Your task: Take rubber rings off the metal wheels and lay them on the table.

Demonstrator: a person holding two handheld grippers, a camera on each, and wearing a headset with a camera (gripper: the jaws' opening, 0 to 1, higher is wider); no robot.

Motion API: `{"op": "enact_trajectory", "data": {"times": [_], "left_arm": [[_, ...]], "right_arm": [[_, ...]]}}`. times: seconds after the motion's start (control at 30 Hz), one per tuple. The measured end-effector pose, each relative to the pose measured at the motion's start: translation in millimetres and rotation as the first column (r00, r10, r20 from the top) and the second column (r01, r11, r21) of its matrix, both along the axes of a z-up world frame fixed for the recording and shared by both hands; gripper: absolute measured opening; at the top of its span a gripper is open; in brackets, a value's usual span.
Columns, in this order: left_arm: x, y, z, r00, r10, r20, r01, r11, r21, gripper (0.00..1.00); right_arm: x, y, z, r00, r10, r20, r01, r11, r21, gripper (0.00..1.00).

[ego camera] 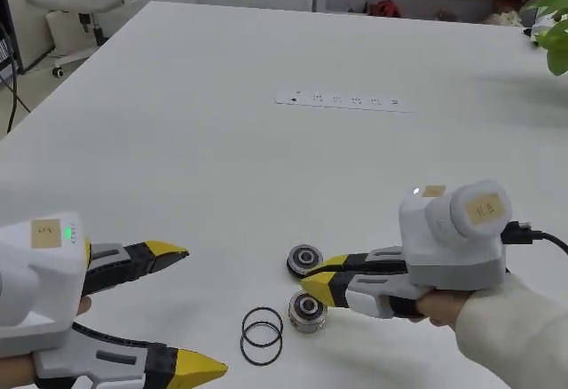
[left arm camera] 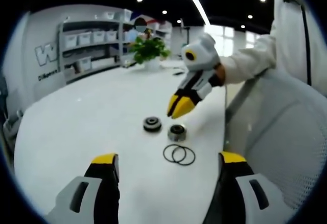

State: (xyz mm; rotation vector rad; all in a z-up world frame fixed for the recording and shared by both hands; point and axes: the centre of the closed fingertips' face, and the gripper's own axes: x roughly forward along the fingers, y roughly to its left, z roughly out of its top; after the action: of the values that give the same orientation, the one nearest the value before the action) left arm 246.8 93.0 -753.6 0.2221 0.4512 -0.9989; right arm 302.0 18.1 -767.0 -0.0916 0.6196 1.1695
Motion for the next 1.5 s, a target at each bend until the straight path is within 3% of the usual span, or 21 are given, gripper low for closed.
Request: {"op": "enact_trajectory", "data": {"times": [0.13, 0.23, 0.43, 0.53, 0.67, 0.8, 0.9, 1.17, 1.5], "left_arm": [[2.0, -2.8, 4.7, 1.000, -0.011, 0.007, 0.011, 1.000, 0.008, 0.80], [0.6, -4.9, 5.7, 0.999, -0.049, 0.024, 0.047, 0.997, 0.066, 0.80], [2.0, -14.3, 18.7, 0.995, -0.092, 0.031, 0.090, 0.994, 0.069, 0.80], [6.4, -16.0, 28.7, 0.994, -0.102, 0.046, 0.099, 0.993, 0.067, 0.80], [11.5, -24.1, 50.6, 0.990, -0.124, 0.060, 0.123, 0.992, 0.022, 0.80], [17.6, -33.2, 71.7, 0.982, -0.160, 0.096, 0.159, 0.987, 0.016, 0.80], [19.7, -40.2, 83.1, 0.976, -0.192, 0.104, 0.192, 0.981, 0.010, 0.81], [29.0, -48.7, 103.8, 0.961, -0.235, 0.142, 0.234, 0.972, 0.029, 0.81], [49.8, -51.3, 136.7, 0.948, -0.223, 0.225, 0.223, 0.974, 0.027, 0.79]], "right_arm": [[5.7, -4.5, 3.9, 1.000, -0.014, 0.019, 0.014, 1.000, 0.007, 0.06], [9.3, -7.5, 4.4, 1.000, -0.027, 0.015, 0.026, 1.000, 0.015, 0.07], [13.4, -12.5, 5.9, 0.999, -0.034, 0.027, 0.033, 0.999, 0.015, 0.08], [15.7, -17.0, 7.9, 0.998, -0.027, 0.049, 0.028, 1.000, -0.002, 0.11], [21.7, -23.3, 15.7, 0.996, -0.036, 0.081, 0.037, 0.999, -0.003, 0.13], [27.7, -30.3, 25.1, 0.993, -0.055, 0.101, 0.054, 0.999, 0.006, 0.17], [27.0, -35.0, 26.9, 0.992, -0.050, 0.115, 0.052, 0.999, -0.014, 0.20], [28.1, -43.1, 53.0, 0.984, -0.020, 0.176, 0.023, 1.000, -0.015, 0.28], [43.9, -47.6, 107.5, 0.963, -0.019, 0.268, 0.012, 0.999, 0.031, 0.36]]}}
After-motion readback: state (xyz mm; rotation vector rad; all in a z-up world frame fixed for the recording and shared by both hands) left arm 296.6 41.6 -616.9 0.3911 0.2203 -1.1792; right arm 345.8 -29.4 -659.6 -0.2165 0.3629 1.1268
